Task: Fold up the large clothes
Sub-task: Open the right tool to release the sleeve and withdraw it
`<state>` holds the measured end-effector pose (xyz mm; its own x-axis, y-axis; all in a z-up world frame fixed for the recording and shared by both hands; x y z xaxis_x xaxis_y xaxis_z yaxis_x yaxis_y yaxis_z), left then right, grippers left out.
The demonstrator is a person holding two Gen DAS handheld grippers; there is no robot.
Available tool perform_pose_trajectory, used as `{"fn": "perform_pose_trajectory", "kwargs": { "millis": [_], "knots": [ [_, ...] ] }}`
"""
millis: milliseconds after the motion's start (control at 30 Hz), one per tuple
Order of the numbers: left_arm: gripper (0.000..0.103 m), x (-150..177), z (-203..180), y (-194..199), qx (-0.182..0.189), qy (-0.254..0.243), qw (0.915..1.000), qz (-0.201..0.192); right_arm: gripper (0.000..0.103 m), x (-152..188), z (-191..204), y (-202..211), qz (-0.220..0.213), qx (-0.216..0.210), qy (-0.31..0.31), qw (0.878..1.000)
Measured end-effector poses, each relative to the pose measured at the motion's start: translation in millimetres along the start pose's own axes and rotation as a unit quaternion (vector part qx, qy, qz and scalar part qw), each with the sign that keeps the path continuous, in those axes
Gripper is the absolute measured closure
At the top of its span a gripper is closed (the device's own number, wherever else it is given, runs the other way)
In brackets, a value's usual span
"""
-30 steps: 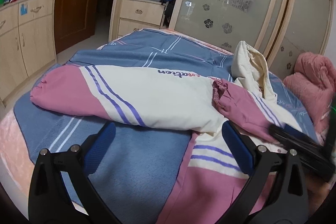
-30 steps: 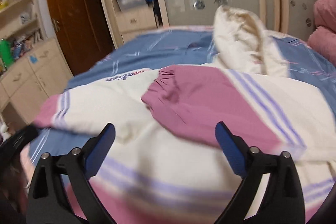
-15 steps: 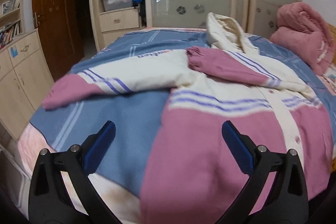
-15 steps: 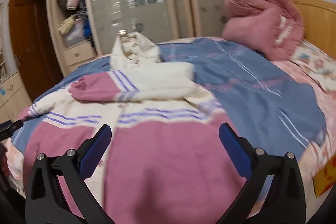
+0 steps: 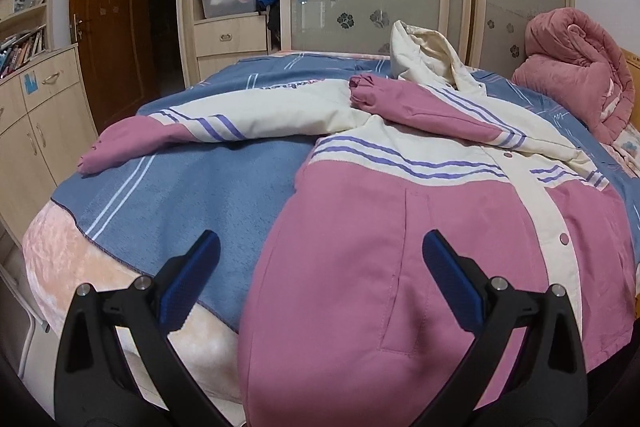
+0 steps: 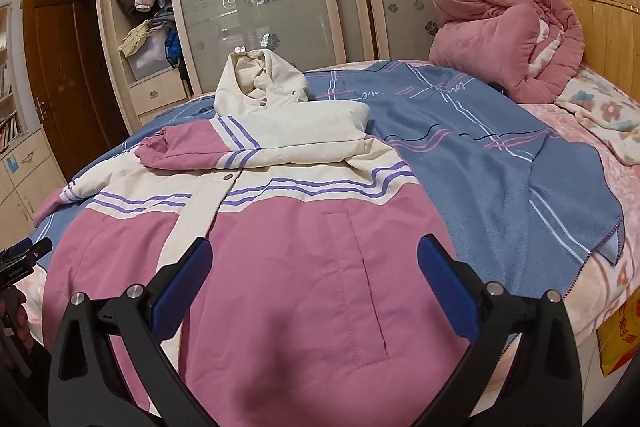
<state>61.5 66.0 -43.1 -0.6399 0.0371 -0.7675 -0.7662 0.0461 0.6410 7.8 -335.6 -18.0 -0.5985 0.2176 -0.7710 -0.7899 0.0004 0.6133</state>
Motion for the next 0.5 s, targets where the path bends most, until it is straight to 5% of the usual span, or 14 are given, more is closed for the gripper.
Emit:
{"fn": "perform_pose_trajectory", "kwargs": {
  "millis": [500],
  "knots": [
    [0.002, -2.2, -2.0, -7.0, 0.008, 0.002, 0.9999, 0.006, 0.001, 1.7, 2.2, -3.2, 0.005, 0.008, 0.010, 1.000]
  ]
}}
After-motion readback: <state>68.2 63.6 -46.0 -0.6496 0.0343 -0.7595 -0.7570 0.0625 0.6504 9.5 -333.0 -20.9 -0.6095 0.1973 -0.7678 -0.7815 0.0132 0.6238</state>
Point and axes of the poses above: each gripper's, at about its wrist camera, not at the fingertips, and y roughly against the way its jaws point, z to its left, x to its underside, the point moved 1 cm from there along -y, roughly the way its jaws point, and after that the axes turned 7 degrees about z, right-handed, at the moved point
